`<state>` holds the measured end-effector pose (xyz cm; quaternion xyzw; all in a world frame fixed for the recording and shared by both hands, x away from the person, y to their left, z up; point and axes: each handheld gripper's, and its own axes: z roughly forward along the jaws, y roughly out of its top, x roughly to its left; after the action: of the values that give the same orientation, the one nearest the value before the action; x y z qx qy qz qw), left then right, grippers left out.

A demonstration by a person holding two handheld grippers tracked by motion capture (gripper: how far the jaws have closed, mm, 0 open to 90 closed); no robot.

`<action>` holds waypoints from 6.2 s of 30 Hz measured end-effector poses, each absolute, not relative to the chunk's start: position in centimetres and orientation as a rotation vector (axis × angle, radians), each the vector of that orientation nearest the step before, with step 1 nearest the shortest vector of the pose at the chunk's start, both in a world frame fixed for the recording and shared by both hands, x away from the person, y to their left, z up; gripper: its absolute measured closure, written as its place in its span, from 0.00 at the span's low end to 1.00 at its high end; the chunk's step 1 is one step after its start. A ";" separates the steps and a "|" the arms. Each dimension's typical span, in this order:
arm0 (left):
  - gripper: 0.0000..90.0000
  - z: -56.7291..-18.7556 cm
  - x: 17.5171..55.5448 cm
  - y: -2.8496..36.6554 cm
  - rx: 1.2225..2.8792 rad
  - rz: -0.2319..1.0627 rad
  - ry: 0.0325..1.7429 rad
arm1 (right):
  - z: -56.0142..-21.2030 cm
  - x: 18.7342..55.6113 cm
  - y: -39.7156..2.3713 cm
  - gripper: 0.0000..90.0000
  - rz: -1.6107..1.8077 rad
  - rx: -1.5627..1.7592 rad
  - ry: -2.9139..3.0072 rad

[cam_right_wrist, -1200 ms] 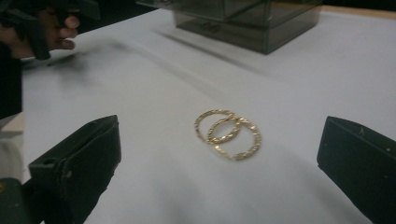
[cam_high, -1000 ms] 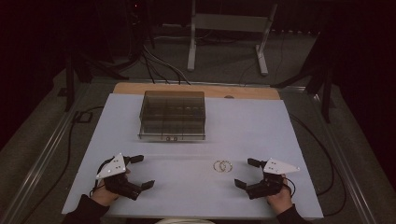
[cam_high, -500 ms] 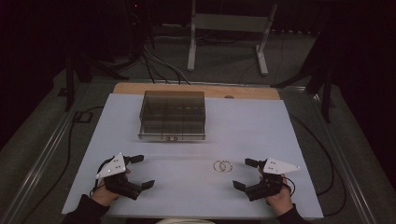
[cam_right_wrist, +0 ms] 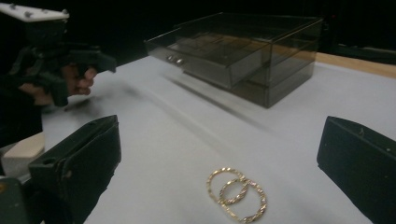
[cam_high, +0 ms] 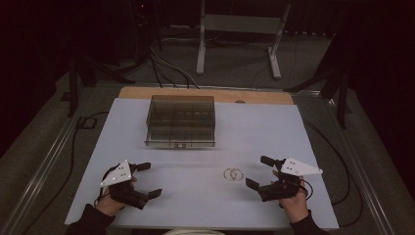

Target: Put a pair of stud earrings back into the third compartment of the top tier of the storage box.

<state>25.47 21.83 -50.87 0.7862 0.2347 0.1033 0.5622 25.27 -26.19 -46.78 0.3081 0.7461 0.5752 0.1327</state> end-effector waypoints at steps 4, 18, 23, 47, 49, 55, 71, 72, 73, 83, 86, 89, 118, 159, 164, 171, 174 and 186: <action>0.01 -50.9 25.5 21.7 1.860 0.247 0.554 | -46.4 25.7 -26.2 0.00 1.671 0.911 2.152; 0.01 -50.8 25.5 21.8 1.850 0.250 0.560 | -46.5 27.7 -25.4 0.00 1.616 0.968 2.168; 0.01 -50.8 25.5 21.8 1.848 0.252 0.559 | -47.1 28.6 -24.8 0.00 1.594 0.983 2.207; 0.01 -50.7 25.5 21.8 1.842 0.240 0.560 | -50.1 31.5 -24.0 0.06 1.401 1.085 2.315; 0.01 -50.8 25.5 21.8 1.845 0.242 0.560 | -50.2 31.4 -24.0 0.06 1.376 1.095 2.315; 0.01 -50.8 25.5 21.8 1.845 0.239 0.559 | -50.8 31.5 -23.6 0.08 1.320 1.127 2.371; 0.01 -50.8 25.5 21.7 1.849 0.237 0.557 | -51.8 31.4 -22.7 0.64 1.108 1.115 2.445; 0.01 -50.8 25.5 21.7 1.853 0.238 0.555 | -51.9 31.4 -22.6 0.66 1.097 1.115 2.448; 0.01 -50.8 25.5 21.7 1.852 0.238 0.554 | -52.0 31.3 -22.4 0.69 1.074 1.107 2.453; 0.01 -50.9 25.6 21.7 1.853 0.231 0.554 | -52.2 31.2 -21.7 0.89 0.970 1.061 2.470; 0.01 -50.8 25.6 21.7 1.846 0.231 0.558 | -52.2 31.1 -21.5 0.95 0.956 1.044 2.475; 0.01 -50.8 25.6 21.8 1.853 0.234 0.556 | -52.2 31.1 -21.5 0.96 0.954 1.046 2.474; 0.01 -50.8 25.5 21.5 1.865 0.241 0.553 | -47.9 30.2 -21.0 0.96 1.080 1.024 2.439; 0.01 -50.7 25.6 21.6 1.857 0.238 0.548 | -40.7 34.6 -16.3 0.96 1.190 0.907 2.412; 0.01 -50.8 25.5 21.6 1.859 0.236 0.547 | -40.3 35.5 -15.7 0.96 1.200 0.911 2.407; 0.01 -50.7 25.6 21.6 1.853 0.235 0.547 | -40.3 36.8 -15.0 0.96 1.219 0.931 2.402; 0.01 -50.7 25.5 21.6 1.851 0.238 0.548 | -40.5 37.4 -14.8 0.96 1.222 0.949 2.404; 0.01 -50.7 25.6 21.6 1.859 0.237 0.545 | -41.4 39.8 -13.8 0.96 1.218 1.002 2.405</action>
<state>25.55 21.64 -50.74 0.7889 0.2314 0.1007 0.5604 39.80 -13.84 -41.35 0.3454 0.8288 0.4198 0.1322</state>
